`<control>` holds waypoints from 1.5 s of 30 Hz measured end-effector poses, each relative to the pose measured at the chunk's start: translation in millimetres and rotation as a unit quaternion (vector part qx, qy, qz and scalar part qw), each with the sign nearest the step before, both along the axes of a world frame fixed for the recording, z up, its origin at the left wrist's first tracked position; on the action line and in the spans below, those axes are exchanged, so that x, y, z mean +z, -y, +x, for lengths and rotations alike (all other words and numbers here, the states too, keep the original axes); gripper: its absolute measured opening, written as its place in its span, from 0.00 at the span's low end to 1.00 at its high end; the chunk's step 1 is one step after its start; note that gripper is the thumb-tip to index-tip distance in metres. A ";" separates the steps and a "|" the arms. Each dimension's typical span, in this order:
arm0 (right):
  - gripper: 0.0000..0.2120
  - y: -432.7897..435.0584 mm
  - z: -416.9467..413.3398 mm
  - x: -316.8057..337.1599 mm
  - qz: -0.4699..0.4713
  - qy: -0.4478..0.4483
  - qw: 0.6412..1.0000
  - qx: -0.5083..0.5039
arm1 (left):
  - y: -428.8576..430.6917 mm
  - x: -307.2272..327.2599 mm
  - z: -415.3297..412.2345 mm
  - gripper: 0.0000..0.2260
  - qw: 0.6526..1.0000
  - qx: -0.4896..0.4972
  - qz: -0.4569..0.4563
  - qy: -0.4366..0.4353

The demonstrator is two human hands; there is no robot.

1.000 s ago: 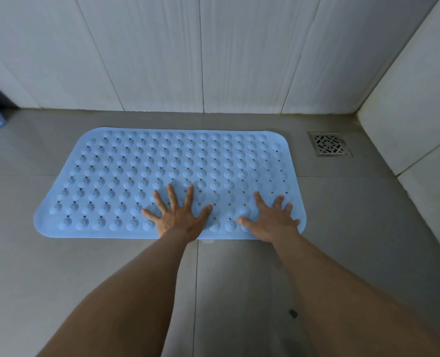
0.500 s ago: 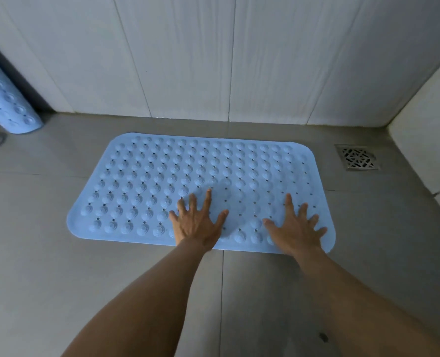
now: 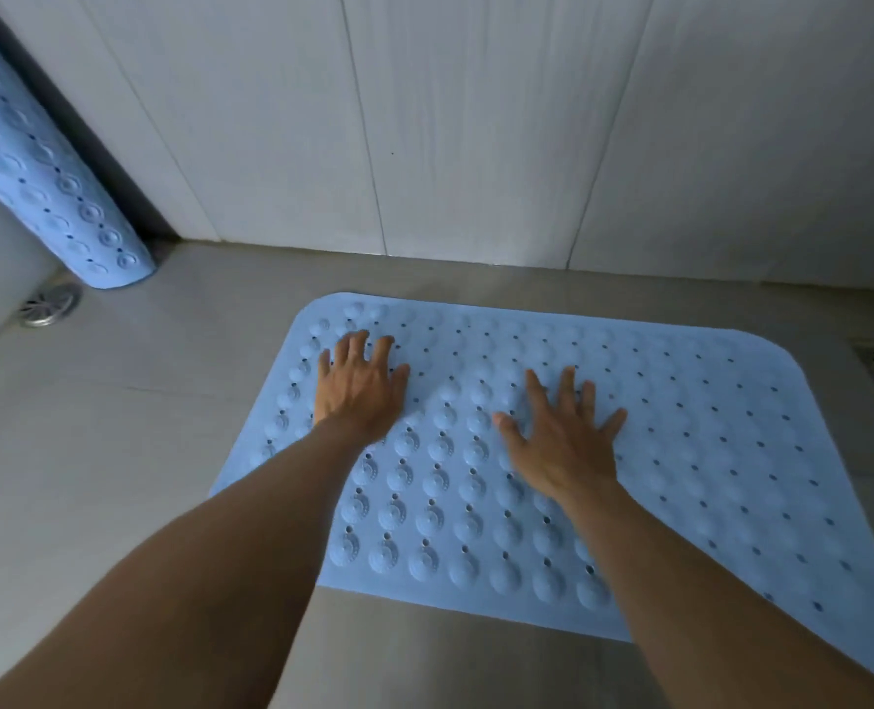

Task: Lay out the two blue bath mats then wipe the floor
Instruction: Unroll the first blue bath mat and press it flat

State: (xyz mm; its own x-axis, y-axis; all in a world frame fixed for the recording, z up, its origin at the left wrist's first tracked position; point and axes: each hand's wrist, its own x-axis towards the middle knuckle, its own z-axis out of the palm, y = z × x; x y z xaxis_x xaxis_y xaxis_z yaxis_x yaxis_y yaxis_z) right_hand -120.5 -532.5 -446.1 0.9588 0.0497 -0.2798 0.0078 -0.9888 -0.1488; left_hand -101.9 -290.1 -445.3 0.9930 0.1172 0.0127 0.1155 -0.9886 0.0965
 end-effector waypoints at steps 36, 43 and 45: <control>0.31 -111.1 93.3 -12.4 0.046 -0.026 0.996 0.077 | -68.2 -29.2 47.1 0.33 0.993 -0.072 -0.001 -0.096; 0.27 -76.8 98.7 12.9 0.193 -0.093 0.973 0.080 | -53.3 -0.8 58.2 0.32 0.976 -0.062 0.072 -0.197; 0.27 -51.8 90.2 20.4 0.208 -0.076 0.972 0.081 | -35.1 8.9 59.8 0.31 0.971 -0.053 0.107 -0.208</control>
State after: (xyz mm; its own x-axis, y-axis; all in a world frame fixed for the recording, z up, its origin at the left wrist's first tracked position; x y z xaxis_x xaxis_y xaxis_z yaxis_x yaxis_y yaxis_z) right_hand -30.3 -480.7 -425.7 0.8780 0.3355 -0.3413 0.1048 -0.8306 -0.5469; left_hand -42.1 -255.1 -436.3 0.9236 0.0538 -0.3795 -0.0026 -0.9892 -0.1465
